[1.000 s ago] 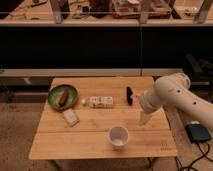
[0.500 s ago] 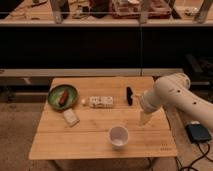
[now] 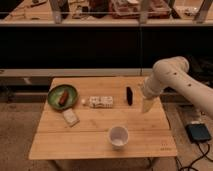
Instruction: Place the eraser in the ceramic cup
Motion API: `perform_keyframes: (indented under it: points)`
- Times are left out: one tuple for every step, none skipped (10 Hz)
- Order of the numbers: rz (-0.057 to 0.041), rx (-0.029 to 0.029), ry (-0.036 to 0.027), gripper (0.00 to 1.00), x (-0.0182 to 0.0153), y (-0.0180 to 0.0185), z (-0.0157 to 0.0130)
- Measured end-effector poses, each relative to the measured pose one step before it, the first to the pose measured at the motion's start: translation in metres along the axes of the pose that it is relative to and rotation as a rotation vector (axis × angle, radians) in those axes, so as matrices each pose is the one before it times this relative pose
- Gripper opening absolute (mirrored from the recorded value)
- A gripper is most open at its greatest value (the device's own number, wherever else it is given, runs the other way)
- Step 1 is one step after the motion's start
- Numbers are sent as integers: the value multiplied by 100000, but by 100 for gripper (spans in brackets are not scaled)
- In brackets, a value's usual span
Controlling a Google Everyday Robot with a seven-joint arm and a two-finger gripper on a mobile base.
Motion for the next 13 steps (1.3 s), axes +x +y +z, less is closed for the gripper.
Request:
perform_keyframes:
  points:
    - [-1814, -906, -2176, 80, -232, -1738, 11]
    - [-811, -414, -915, 80, 258, -1063, 257]
    - [-419, -486, -1102, 80, 497, -1243, 509]
    - [1090, -1219, -1276, 80, 1211, -1203, 943]
    - [776, -776, -999, 80, 790, -787, 620]
    - [668, -946, -1723, 80, 868, -907, 748]
    - [78, -585, -1813, 80, 500, -751, 655]
    - [132, -231, -2264, 80, 618, -818, 686]
    - [-47, -148, -2124, 80, 424, -522, 638]
    - [363, -639, -2623, 80, 778, -366, 1012]
    - [61, -572, -1391, 80, 559, -123, 723]
    - [-187, -642, -1963, 80, 482, -140, 841]
    - [-638, -263, -2611, 80, 175, -180, 683]
